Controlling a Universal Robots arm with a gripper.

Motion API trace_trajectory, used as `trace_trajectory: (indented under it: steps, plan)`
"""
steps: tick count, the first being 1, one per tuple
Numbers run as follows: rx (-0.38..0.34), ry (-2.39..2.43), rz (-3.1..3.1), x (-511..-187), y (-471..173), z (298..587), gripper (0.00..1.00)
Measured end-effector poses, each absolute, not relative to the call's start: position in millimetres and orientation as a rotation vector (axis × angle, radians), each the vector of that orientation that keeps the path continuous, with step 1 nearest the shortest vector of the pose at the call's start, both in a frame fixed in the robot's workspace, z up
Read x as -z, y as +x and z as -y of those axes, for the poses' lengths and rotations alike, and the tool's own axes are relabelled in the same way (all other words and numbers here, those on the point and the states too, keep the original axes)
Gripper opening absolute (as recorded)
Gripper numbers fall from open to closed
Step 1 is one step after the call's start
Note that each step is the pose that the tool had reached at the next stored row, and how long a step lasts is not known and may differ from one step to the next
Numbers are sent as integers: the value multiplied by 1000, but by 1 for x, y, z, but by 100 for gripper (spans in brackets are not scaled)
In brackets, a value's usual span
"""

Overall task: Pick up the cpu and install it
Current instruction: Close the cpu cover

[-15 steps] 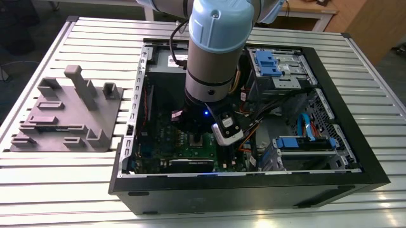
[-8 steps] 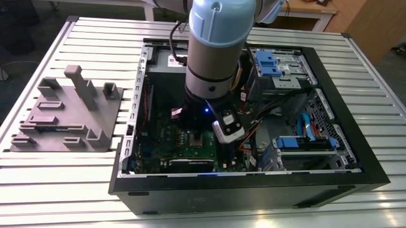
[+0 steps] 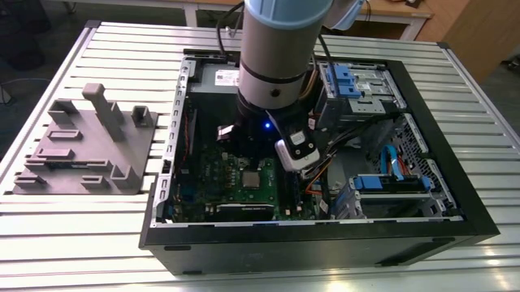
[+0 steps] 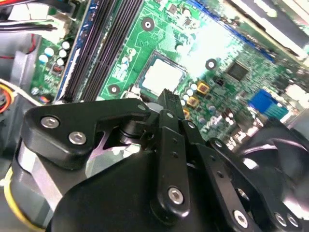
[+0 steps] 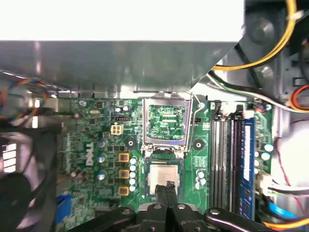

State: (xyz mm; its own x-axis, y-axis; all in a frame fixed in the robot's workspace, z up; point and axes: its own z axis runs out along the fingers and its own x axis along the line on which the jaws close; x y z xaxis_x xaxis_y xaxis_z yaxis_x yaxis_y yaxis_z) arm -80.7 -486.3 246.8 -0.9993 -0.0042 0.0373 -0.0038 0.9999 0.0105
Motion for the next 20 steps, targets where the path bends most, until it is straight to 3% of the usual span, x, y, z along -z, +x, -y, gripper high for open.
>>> trace_trajectory:
  steps: [20]
  plan:
    - [10, 329, 3086, -249, -81, 486, 10]
